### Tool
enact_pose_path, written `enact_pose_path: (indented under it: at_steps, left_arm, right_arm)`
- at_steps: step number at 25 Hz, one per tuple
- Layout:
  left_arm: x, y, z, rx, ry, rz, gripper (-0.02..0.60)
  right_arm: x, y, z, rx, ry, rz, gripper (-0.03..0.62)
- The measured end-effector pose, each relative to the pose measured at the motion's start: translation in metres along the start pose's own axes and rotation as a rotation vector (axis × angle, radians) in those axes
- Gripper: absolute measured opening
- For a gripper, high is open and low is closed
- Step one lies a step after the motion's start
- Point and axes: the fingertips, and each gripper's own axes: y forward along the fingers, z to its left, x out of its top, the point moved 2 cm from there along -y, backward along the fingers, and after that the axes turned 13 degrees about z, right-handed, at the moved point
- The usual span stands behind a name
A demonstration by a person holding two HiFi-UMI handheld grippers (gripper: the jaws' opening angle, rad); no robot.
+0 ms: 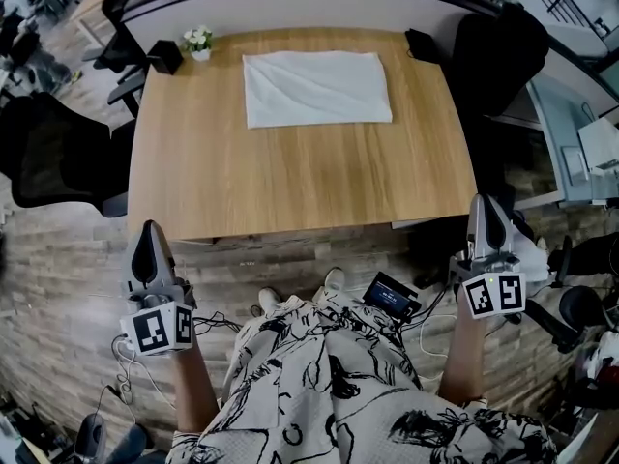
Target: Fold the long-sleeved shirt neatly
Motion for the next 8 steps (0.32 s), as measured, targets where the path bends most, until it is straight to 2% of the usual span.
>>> enact_pose_path:
  at_steps: [8]
  left_arm:
    - [0.0056,0.0082,-0.0017,0.000,-0.008,0.000,0.006]
  right_arm:
    - [0.0038,0.0069,-0.0038,0.004,-0.005,0.014,0.008]
